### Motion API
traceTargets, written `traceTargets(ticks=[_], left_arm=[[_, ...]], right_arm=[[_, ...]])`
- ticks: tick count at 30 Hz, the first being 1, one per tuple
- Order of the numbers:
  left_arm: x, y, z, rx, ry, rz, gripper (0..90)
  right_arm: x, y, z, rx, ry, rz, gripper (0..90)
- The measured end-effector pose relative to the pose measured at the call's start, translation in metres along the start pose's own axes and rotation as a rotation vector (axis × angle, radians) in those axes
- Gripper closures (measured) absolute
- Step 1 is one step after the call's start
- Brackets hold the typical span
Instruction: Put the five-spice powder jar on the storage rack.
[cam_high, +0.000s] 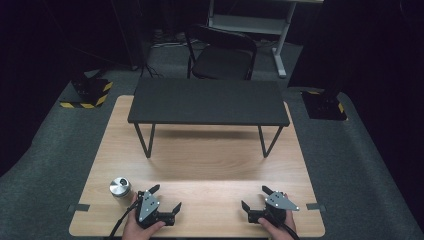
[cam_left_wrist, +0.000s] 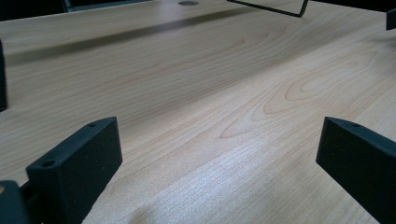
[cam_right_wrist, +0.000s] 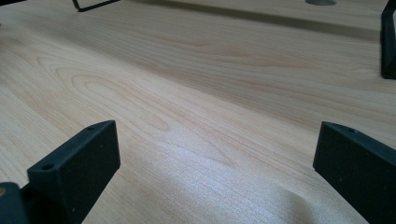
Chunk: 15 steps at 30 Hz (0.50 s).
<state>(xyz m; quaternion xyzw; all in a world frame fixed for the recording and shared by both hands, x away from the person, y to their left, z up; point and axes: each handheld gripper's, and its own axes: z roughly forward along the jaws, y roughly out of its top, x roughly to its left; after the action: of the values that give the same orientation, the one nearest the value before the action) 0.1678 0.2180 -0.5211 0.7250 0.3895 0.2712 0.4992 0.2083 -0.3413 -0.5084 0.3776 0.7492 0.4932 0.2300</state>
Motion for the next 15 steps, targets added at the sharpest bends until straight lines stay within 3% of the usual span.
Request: traceTargets(ticks=[15], left_arm=[[-0.0013, -0.0016, -0.0008, -0.009, 0.003, 0.015, 0.5]], right_arm=[[-0.0008, -0.0024, -0.0008, -0.014, 0.000, 0.006, 0.5]])
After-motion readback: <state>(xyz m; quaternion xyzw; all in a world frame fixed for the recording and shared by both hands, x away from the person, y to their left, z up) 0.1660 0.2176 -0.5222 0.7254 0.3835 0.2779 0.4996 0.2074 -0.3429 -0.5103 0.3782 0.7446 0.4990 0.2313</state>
